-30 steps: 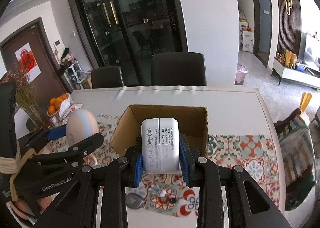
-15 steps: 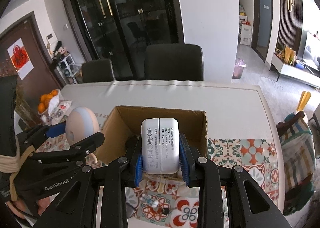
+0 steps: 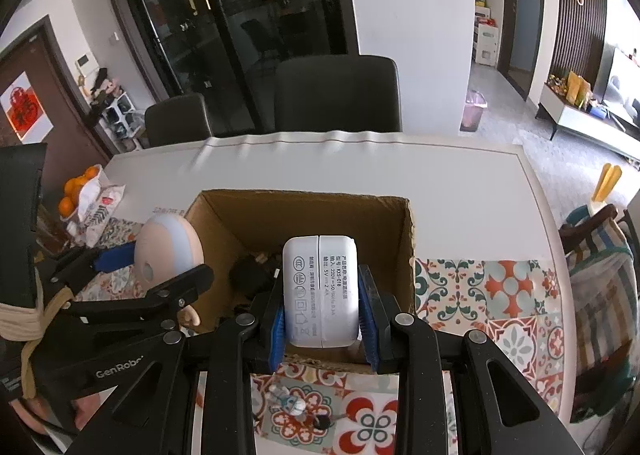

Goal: Organize rigid objects
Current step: 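Lower the pink toy into the box with the left tool while the right tool releases the adapter inside, then withdraw both open tools from the box back over the table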

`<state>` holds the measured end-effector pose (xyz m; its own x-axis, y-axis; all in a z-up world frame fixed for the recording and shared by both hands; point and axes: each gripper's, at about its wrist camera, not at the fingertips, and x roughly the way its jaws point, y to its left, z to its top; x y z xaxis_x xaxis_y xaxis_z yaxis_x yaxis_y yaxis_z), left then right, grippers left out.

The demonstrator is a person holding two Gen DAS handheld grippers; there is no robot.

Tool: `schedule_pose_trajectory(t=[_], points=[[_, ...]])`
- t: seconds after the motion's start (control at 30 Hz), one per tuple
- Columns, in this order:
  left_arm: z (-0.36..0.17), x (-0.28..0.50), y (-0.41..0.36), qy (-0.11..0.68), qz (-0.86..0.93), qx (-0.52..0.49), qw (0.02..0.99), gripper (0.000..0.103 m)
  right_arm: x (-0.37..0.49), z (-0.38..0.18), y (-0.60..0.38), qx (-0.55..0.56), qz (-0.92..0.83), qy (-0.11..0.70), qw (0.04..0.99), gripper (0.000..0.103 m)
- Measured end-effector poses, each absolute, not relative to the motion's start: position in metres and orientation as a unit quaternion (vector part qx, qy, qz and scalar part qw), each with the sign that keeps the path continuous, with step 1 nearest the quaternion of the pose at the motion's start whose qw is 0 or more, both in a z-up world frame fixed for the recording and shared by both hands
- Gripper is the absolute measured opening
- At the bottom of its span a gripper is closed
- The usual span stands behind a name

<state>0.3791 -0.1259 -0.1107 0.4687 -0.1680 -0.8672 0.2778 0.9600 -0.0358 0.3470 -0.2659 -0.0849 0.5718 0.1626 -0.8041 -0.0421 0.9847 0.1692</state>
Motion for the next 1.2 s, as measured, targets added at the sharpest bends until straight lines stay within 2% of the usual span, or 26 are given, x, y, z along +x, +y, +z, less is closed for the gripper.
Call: schedule_pose_trajectory(t=[0.33,0.43,0.53,0.7,0.77,0.8,0.83,1.2], points=[[-0.101,0.372,-0.113,0.479,-0.100,0.066,0.870,0.075,0.351,-0.090,-0.261,0.064,0.058,0.468,0.880,0.031],[-0.095,0.365,-0.106,0.472,-0.090,0.070,0.874,0.077,0.353,-0.093,-0.257,0.062,0.062,0.471,0.878,0.031],[-0.089,0.358,-0.100,0.462,-0.081,0.072,0.880,0.084,0.355,-0.094,-0.251,0.062,0.066,0.473,0.877,0.031],[-0.086,0.348,-0.093,0.455,-0.070,0.082,0.884,0.085,0.359,-0.098,-0.243,0.056,0.073,0.478,0.873,0.031],[-0.086,0.345,-0.090,0.455,-0.069,0.080,0.884,0.085,0.359,-0.098,-0.241,0.057,0.075,0.477,0.874,0.041],[-0.085,0.342,-0.088,0.454,-0.068,0.080,0.885,0.085,0.357,-0.096,-0.241,0.055,0.071,0.473,0.876,0.053],[-0.085,0.340,-0.087,0.454,-0.067,0.079,0.885,0.085,0.356,-0.094,-0.241,0.053,0.068,0.470,0.878,0.057],[-0.079,0.306,-0.083,0.444,-0.077,0.075,0.890,0.085,0.315,-0.076,-0.245,0.053,0.054,0.453,0.888,0.057]])
